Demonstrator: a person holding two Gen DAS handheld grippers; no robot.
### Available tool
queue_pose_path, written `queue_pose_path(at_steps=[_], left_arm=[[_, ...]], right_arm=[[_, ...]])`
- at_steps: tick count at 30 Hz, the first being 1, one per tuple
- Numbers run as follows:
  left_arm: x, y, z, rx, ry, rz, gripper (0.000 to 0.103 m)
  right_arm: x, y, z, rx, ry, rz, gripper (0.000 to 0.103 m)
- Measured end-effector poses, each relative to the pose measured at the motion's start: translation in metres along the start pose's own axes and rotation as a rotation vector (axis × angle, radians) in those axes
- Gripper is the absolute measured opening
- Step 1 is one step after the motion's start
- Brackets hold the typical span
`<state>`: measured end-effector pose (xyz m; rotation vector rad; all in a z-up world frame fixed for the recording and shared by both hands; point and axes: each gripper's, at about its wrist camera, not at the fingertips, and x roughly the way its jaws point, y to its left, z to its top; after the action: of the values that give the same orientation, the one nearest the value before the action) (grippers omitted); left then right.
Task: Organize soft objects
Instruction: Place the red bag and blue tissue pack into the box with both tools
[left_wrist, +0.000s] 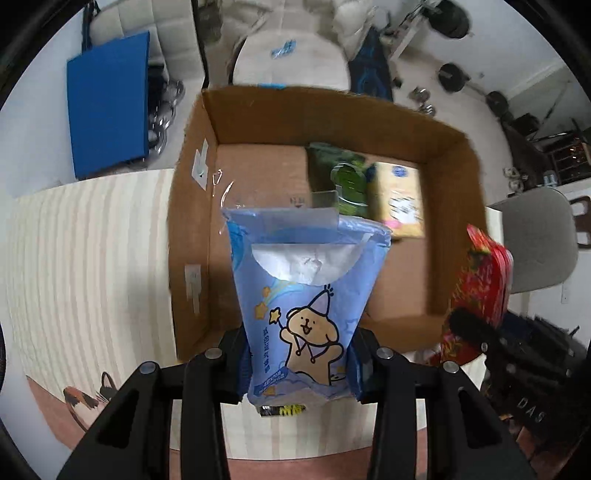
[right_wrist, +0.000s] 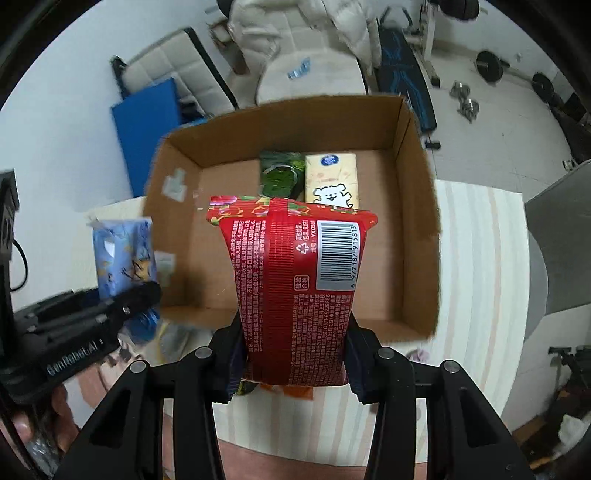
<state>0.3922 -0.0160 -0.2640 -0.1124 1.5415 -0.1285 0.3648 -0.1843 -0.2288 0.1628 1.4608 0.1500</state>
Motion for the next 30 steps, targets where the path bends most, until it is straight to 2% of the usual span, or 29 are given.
queue_pose_path(at_steps=[5,10,15,17,19,21,22,23,24,25,26,28,29,30], left_arm=[[0.031,0.012,0.047,-0.016,0.066,0.007,0.038],[0.052,0.012,0.080,-0.002,0.116,0.023,0.038],[0.073,0.010,0.101,0.010,0.153,0.040,0.038],[0.079,0.010,0.107,0.020,0.167,0.038,0.042],[0.082,0.015,0.112,-0.005,0.171,0.069,0.044],[0.084,0.020,0.114,-0.037,0.171,0.056,0.046],[0.084,0.020,0.115,-0.042,0.172,0.050,0.047],[0.082,0.022,0.113,-0.044,0.169,0.046,0.048],[0.079,0.022,0.112,-0.043,0.162,0.043,0.051],[0.076,0.023,0.111,-0.046,0.152,0.040,0.062],[0.072,0.023,0.108,-0.049,0.135,0.038,0.076],[0.064,0.023,0.104,-0.051,0.100,0.040,0.092],[0.062,0.023,0.102,-0.054,0.087,0.042,0.095],[0.059,0.024,0.100,-0.056,0.076,0.044,0.095]], right_arm=[[0.052,-0.025,0.022,0.037,0.104,-0.039,0.048],[0.088,-0.039,0.019,0.061,0.180,-0.056,0.048],[0.117,-0.041,0.024,0.059,0.224,-0.088,0.048],[0.126,-0.041,0.025,0.061,0.235,-0.098,0.048],[0.129,-0.040,0.026,0.061,0.246,-0.093,0.048],[0.132,-0.038,0.026,0.056,0.259,-0.081,0.049],[0.131,-0.038,0.025,0.053,0.253,-0.082,0.050],[0.128,-0.038,0.025,0.048,0.249,-0.088,0.056],[0.126,-0.038,0.025,0.044,0.241,-0.096,0.068],[0.125,-0.039,0.025,0.048,0.234,-0.101,0.074],[0.122,-0.039,0.025,0.046,0.227,-0.101,0.079],[0.116,-0.039,0.025,0.046,0.214,-0.108,0.079],[0.113,-0.038,0.025,0.043,0.204,-0.117,0.082],[0.110,-0.038,0.025,0.043,0.195,-0.121,0.090]])
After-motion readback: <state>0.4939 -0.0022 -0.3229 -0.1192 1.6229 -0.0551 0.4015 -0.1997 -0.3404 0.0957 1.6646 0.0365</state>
